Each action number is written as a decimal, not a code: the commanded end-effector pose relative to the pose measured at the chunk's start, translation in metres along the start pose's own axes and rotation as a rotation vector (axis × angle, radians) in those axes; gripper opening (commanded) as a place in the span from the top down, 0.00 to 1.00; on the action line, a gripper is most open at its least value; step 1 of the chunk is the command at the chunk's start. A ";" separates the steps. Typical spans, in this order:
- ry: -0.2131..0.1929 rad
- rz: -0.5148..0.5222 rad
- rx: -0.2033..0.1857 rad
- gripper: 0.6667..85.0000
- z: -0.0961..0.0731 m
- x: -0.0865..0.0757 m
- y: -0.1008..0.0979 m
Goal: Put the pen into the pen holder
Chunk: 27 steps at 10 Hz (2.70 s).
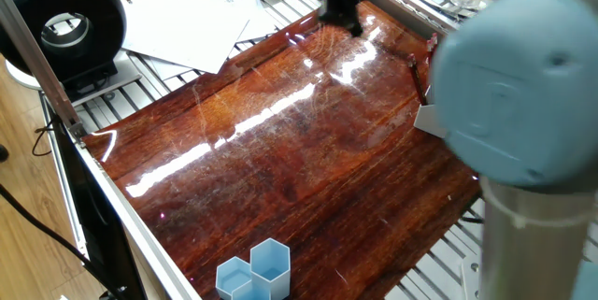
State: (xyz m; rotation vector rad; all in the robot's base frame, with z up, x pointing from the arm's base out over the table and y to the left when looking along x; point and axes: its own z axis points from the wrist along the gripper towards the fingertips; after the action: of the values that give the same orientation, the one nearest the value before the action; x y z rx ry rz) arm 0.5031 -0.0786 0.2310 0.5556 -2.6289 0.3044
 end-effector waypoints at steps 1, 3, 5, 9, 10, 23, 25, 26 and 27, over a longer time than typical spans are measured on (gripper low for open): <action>-0.207 -0.044 0.081 1.00 -0.021 0.027 -0.037; -0.275 -0.060 0.081 1.00 -0.011 0.023 -0.044; -0.375 -0.075 0.084 1.00 0.012 0.006 -0.054; -0.223 -0.072 0.074 1.00 0.033 0.046 -0.056; -0.218 -0.060 0.066 1.00 0.033 0.048 -0.054; -0.541 0.019 -0.056 1.00 0.046 0.032 -0.040; -0.569 0.023 -0.061 1.00 0.053 0.025 -0.041; -0.572 0.026 -0.070 1.00 0.057 0.024 -0.040; -0.561 0.028 -0.067 1.00 0.061 0.027 -0.041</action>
State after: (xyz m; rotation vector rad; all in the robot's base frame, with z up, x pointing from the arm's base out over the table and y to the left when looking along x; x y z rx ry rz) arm 0.4761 -0.1407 0.2017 0.6575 -3.1435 0.0947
